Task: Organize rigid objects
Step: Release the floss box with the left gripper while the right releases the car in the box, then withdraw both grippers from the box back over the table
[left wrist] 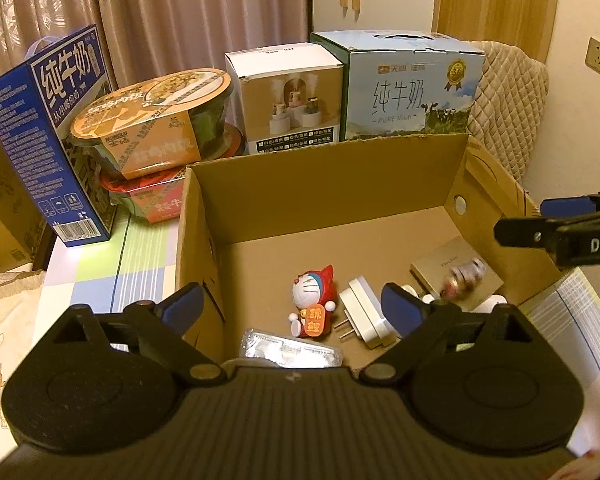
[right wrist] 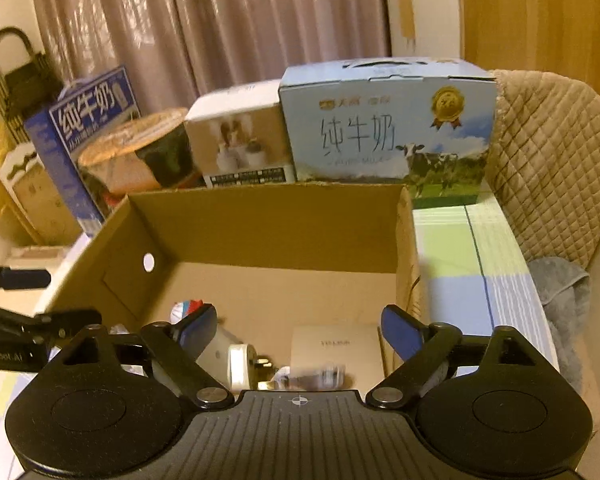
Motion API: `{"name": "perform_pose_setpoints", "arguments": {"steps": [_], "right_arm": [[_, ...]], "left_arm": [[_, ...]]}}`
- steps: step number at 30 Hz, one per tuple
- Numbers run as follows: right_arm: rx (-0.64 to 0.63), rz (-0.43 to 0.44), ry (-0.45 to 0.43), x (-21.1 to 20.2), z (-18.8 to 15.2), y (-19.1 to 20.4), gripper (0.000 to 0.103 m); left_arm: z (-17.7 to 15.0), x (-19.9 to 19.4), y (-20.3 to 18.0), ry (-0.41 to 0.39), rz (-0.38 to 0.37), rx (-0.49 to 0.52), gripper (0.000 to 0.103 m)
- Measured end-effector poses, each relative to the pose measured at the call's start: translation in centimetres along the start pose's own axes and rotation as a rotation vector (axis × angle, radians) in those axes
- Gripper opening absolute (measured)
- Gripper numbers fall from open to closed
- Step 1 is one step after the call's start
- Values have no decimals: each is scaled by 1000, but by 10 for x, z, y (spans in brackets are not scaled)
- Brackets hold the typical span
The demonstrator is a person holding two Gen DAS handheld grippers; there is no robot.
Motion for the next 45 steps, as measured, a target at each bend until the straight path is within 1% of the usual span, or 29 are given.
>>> {"name": "perform_pose_setpoints", "arguments": {"steps": [6,10,13,17,21,24,32,39,45], "right_arm": [[9,-35,17,-18,-16,-5,87],[6,-69,29,-37,-37,-5,86],[5,-82,39,-52,-56,-3,87],[-11,-95,48,-76,-82,4,87],[-13,-102,40,-103,-104,10,87],[-12,-99,34,-121,-120,14,87],[55,-82,-2,-167,-164,8,86],[101,-111,14,-189,-207,-7,86],[120,-114,27,-196,-230,-14,86]], "left_arm": [[-10,-16,-7,-19,-8,-6,94],[-20,-36,-15,-37,-13,-18,94],[-33,-54,-24,-52,-15,-26,96],[-58,-77,-38,-57,-29,-33,96],[-85,-98,-49,-59,-23,-27,97],[-105,-114,-52,-56,-32,-51,97],[-153,-151,-55,-73,-21,-100,100],[-196,-161,-61,-51,-18,-128,100],[-212,-158,-68,-27,-31,-131,100]]}}
Point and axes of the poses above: each gripper's, at about its wrist camera, not at the fingertips, and x roughly the way its jaws point, y to its left, z to its top, the point moved 7 cm from there along x, roughly the way its jaws point, and after that the axes turned 9 degrees about y, right-handed, at the moved point
